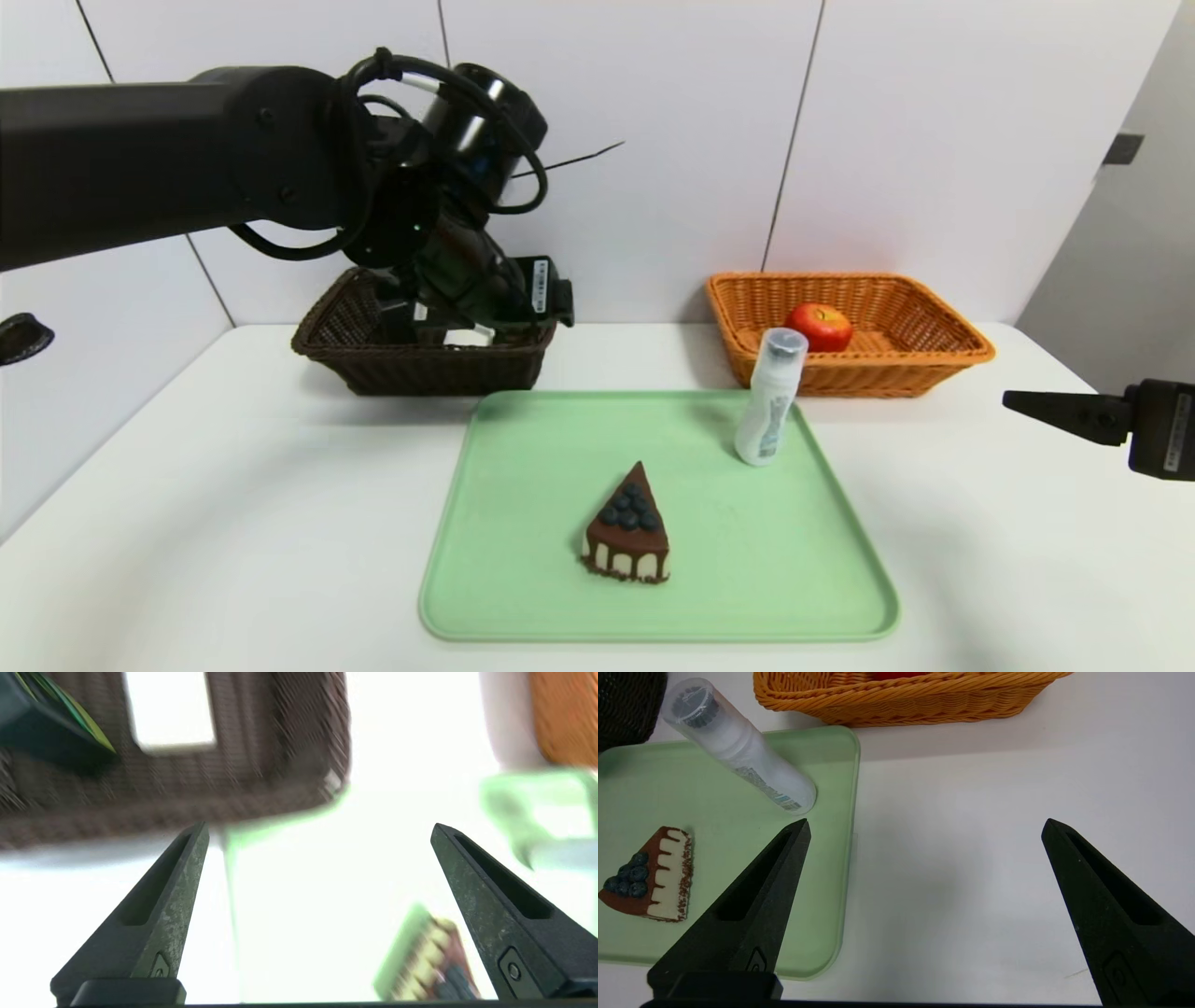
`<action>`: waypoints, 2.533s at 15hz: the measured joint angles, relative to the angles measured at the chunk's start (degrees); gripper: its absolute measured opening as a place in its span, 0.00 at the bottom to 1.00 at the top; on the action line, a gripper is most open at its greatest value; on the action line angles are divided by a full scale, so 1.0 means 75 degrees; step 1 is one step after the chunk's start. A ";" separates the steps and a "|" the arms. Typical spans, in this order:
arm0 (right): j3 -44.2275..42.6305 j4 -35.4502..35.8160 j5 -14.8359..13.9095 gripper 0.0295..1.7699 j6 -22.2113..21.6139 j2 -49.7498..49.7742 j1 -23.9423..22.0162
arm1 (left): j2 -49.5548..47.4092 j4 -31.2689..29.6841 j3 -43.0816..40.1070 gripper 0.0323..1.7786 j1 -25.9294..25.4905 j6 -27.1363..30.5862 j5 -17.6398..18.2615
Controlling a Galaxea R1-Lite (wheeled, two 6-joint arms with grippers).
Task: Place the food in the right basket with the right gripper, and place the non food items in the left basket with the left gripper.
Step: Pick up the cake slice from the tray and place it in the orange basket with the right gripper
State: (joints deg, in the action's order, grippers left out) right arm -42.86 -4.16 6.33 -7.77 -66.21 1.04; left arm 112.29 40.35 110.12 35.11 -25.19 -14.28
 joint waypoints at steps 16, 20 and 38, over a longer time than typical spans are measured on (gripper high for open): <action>-0.5122 -0.5613 0.0015 0.97 -0.3200 -0.1378 0.3210 | -0.1230 0.2597 -0.0961 0.95 0.1959 -0.1276 -0.0749; -0.5853 -0.5892 -0.1167 0.97 -0.3862 -0.2360 0.4984 | -0.2542 0.2180 -0.2453 0.95 0.1279 -0.0696 -0.0925; -0.8559 -0.6438 -0.1884 0.97 -0.5068 -0.6916 0.6973 | -0.6277 0.1650 -0.4881 0.95 -0.1304 0.0283 -0.0460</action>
State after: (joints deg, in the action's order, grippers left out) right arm -107.06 -52.44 -7.80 -45.78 -118.08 53.33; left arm 65.21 52.72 73.51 25.33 -23.06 -17.73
